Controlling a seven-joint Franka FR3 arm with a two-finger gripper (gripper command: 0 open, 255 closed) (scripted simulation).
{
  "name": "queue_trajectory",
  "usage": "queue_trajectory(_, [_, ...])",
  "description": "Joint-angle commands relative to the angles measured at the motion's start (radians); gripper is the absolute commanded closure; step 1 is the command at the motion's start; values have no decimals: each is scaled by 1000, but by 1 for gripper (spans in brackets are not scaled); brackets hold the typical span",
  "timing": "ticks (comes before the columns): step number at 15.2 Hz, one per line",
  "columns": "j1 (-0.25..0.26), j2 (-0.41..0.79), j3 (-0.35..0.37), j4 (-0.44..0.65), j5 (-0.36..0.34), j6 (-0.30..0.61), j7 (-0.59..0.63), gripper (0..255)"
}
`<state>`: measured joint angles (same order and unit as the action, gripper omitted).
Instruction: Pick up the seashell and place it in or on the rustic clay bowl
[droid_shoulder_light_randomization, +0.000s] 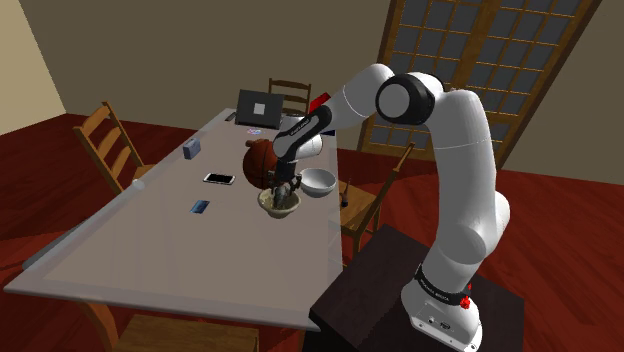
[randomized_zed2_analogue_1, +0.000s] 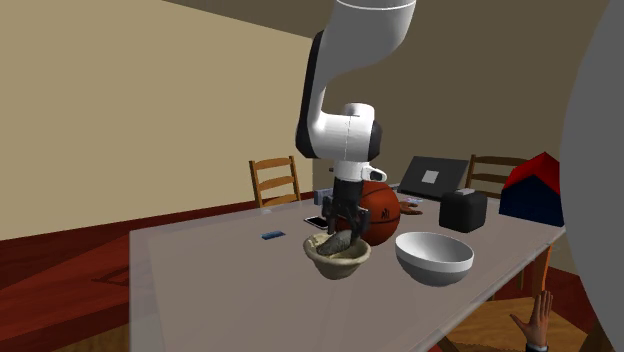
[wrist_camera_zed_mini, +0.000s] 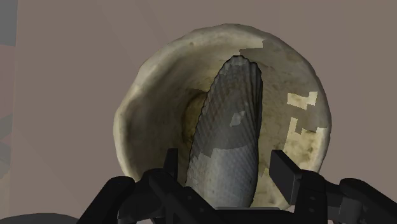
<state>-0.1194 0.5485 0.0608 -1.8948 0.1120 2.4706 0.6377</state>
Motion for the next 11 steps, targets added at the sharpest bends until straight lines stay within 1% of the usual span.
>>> queue_trajectory(1, [0,0,0,0,0,0,0,0])
queue_trajectory(5, [0,0,0,0,0,0,0,0])
queue_trajectory(9, [-7,-93,-2,-3,-2,-91,1,0])
queue_trajectory(11, [-7,-93,-3,-3,-2,-91,1,0])
